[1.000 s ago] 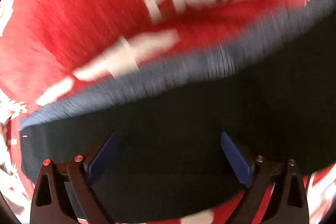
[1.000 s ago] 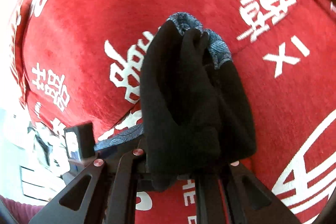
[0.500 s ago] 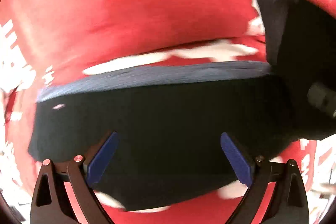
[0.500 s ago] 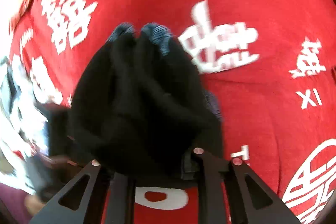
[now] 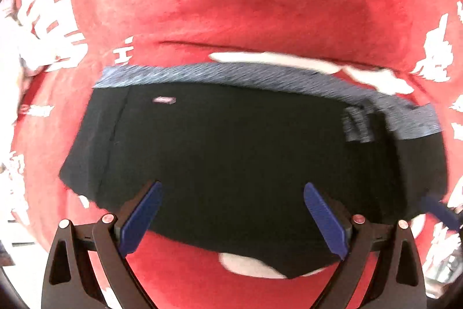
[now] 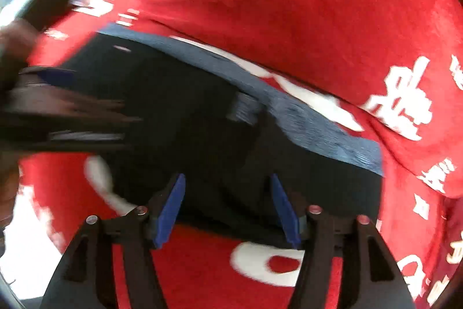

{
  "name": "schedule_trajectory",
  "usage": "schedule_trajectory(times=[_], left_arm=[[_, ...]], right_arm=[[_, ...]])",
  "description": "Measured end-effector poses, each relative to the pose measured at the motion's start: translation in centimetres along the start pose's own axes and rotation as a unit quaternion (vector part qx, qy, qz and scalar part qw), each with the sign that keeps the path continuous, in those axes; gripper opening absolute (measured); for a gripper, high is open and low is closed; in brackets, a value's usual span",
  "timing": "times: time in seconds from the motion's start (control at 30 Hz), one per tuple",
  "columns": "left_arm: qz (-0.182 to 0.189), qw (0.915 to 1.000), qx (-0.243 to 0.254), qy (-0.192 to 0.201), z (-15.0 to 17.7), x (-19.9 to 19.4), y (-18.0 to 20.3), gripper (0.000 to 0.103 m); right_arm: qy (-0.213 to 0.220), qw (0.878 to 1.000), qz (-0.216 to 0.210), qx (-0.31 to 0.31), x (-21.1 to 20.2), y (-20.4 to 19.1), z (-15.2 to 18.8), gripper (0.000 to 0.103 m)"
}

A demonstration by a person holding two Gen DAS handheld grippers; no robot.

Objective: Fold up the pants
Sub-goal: 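Fold the held end over the trousers with the right gripper and release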

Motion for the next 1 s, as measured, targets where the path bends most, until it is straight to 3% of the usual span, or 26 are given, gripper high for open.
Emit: schedule_trajectory(times=[0.03,0.1,0.13,0.17,0.23,0.3,0.33,0.37,0.43,0.5,0.6,0.7,0.73,0.77,0.8,0.87,1.0], left_arm=[[0.017,0.9998,0.009,0.0,0.1,-0.5,0.5,0.099],[0.051,0.998,0.038,-0.001,-0.2,-1.1,2.6,0.099],[0.062,0.9967,0.053,-0.003,-0.4,-1.0,3.4,0.099],[0.073,0.9945,0.074,-0.006,-0.4,-1.1,4.8,0.099],[0.089,0.9904,0.106,-0.009,-0.4,-1.2,7.1,0.099],[0.11,0.9849,0.132,-0.021,-0.3,-1.1,9.6,0.099],[0.116,0.9831,0.139,-0.026,-0.2,-1.1,10.5,0.097],[0.122,0.9813,0.146,-0.029,-0.3,-0.9,11.6,0.092],[0.127,0.9789,0.156,-0.037,-0.1,-0.9,13.4,0.07],[0.138,0.9755,0.162,-0.055,-0.1,-0.2,14.7,0.065],[0.145,0.9714,0.166,-0.088,0.2,1.7,16.0,0.048],[0.143,0.9725,0.158,-0.094,0.2,2.7,16.5,0.048],[0.146,0.9734,0.151,-0.091,0.0,2.5,16.5,0.047],[0.152,0.9733,0.147,-0.09,-0.1,2.2,16.5,0.036],[0.163,0.9721,0.142,-0.091,-0.2,1.6,16.4,0.035],[0.161,0.9734,0.145,-0.075,-0.3,0.5,16.1,0.035],[0.104,0.9794,0.163,-0.059,0.9,0.2,14.1,0.035]], right_arm=[[0.001,0.999,-0.038,0.029,-0.4,0.9,0.5,0.065],[-0.005,0.985,-0.125,0.118,-0.3,4.0,1.9,0.065],[-0.008,0.966,-0.184,0.181,0.1,6.2,2.9,0.065],[-0.013,0.939,-0.242,0.243,0.9,8.2,4.3,0.065],[-0.025,0.869,-0.343,0.354,2.9,12.0,7.0,0.063],[-0.013,0.82,-0.394,0.415,3.9,14.5,8.8,0.057],[-0.002,0.803,-0.409,0.433,4.1,15.4,9.6,0.057],[0.005,0.793,-0.417,0.443,4.3,16.0,10.0,0.056],[0.012,0.777,-0.431,0.459,4.7,16.8,10.5,0.056],[0.007,0.764,-0.442,0.471,5.6,17.0,10.8,0.055],[0.008,0.751,-0.454,0.48,5.7,16.9,10.9,0.055],[0.012,0.738,-0.463,0.49,6.1,17.2,10.4,0.052],[0.011,0.74,-0.459,0.492,6.4,17.1,10.2,0.046],[0.006,0.745,-0.448,0.494,6.5,17.1,10.2,0.019],[0.001,0.748,-0.442,0.495,6.7,17.2,10.1,0.008],[0.021,0.749,-0.453,0.484,5.5,17.2,9.2,0.005],[0.021,0.777,-0.443,0.446,3.3,15.7,8.1,0.005]])
Point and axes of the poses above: each gripper's, at about its wrist camera, not at the fingertips, and x roughly the way its jaws point, y to its right, z to its underside, the point moved 8 cm from there along x, roughly the way its jaws point, and after that the axes turned 15 degrees about -y, right-handed, at the moved point
